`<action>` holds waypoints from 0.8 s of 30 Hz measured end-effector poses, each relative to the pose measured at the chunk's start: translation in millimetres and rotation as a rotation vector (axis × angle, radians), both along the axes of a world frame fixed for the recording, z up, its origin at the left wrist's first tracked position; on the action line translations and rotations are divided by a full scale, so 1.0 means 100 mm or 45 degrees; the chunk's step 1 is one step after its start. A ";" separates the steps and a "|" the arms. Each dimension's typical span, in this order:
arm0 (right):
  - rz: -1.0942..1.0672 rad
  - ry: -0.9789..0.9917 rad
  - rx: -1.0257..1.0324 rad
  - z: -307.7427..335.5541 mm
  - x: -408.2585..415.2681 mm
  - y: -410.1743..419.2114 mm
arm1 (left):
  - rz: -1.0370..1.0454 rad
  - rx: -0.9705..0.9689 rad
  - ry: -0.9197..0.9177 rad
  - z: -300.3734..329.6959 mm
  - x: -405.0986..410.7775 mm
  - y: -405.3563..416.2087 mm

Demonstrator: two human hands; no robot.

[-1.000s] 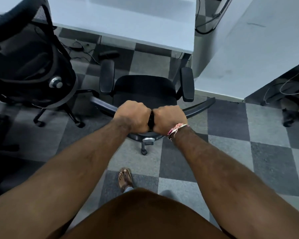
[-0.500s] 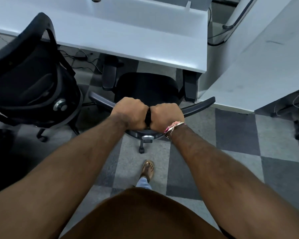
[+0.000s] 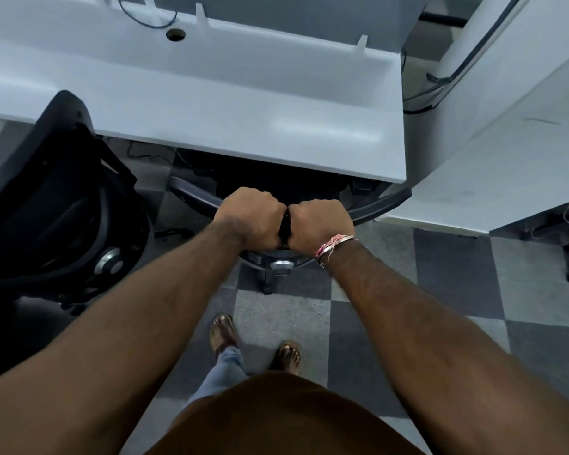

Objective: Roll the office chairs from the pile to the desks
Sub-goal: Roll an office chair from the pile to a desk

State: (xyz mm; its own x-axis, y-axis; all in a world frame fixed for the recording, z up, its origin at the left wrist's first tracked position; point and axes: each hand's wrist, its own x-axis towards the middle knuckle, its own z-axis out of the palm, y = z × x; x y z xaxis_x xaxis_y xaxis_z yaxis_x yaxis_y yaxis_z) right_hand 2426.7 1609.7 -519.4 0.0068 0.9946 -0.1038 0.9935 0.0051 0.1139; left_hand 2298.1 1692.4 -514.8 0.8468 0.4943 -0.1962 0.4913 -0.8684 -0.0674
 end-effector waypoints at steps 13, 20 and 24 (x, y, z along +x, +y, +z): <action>-0.076 -0.030 0.015 0.03 -0.08 0.50 | -0.169 -0.036 -0.099 -0.07 -0.05 0.63; -0.088 -0.031 0.039 -0.01 -0.11 0.41 | -0.165 -0.031 -0.105 -0.10 -0.07 0.53; -0.086 0.044 0.016 0.00 -0.13 0.36 | -0.117 -0.033 -0.085 -0.08 -0.11 0.46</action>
State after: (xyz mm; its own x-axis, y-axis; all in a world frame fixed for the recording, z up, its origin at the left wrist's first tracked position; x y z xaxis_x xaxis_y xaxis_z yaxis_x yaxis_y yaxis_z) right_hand 2413.2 1645.6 -519.4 0.0710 0.9932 -0.0925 0.9948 -0.0637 0.0792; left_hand 2287.6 1738.7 -523.0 0.8999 0.4097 -0.1496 0.4124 -0.9109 -0.0138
